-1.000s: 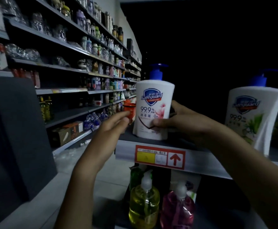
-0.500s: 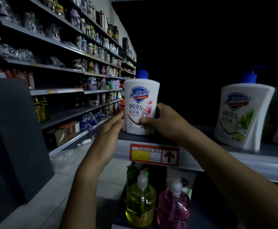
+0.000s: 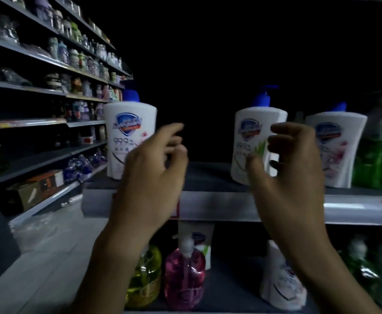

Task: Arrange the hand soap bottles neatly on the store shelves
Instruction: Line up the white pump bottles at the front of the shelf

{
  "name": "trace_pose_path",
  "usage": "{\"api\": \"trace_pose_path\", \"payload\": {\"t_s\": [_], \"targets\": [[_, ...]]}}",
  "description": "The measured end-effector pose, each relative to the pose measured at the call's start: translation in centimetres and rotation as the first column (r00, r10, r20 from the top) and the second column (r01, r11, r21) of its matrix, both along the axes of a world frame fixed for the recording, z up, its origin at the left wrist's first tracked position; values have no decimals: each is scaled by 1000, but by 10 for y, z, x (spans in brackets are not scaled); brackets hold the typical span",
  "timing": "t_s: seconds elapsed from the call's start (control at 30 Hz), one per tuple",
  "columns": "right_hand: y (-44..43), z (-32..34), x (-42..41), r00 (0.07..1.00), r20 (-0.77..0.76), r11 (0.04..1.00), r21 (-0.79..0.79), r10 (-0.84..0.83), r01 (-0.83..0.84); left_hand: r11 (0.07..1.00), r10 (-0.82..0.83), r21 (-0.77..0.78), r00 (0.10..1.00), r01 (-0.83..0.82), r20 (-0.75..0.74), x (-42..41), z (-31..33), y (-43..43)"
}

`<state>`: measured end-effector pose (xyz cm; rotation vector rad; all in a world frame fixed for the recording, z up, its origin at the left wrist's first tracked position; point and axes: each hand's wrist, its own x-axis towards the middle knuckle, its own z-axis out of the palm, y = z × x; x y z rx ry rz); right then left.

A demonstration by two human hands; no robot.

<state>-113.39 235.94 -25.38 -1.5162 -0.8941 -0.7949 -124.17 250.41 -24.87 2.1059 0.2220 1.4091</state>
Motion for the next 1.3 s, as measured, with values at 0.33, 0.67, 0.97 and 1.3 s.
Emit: {"api": "trace_pose_path", "payload": {"t_s": [0.33, 0.67, 0.97, 1.3], "targets": [[-28, 10, 62, 952, -291, 935, -355, -97, -13, 996, 29, 83, 977, -11, -211, 62, -15, -32], [-25, 18, 75, 932, -352, 895, -384, 83, -225, 899, 400, 326, 852, -292, -339, 67, -16, -41], [-4, 22, 25, 833, -256, 828, -161, 490, -537, 997, -23, 76, 996, 29, -86, 25, -5, -18], [73, 24, -35, 739, -204, 720, -167, 643, -673, 999, 10, 30, 999, -11, 54, -47, -6, 44]]}}
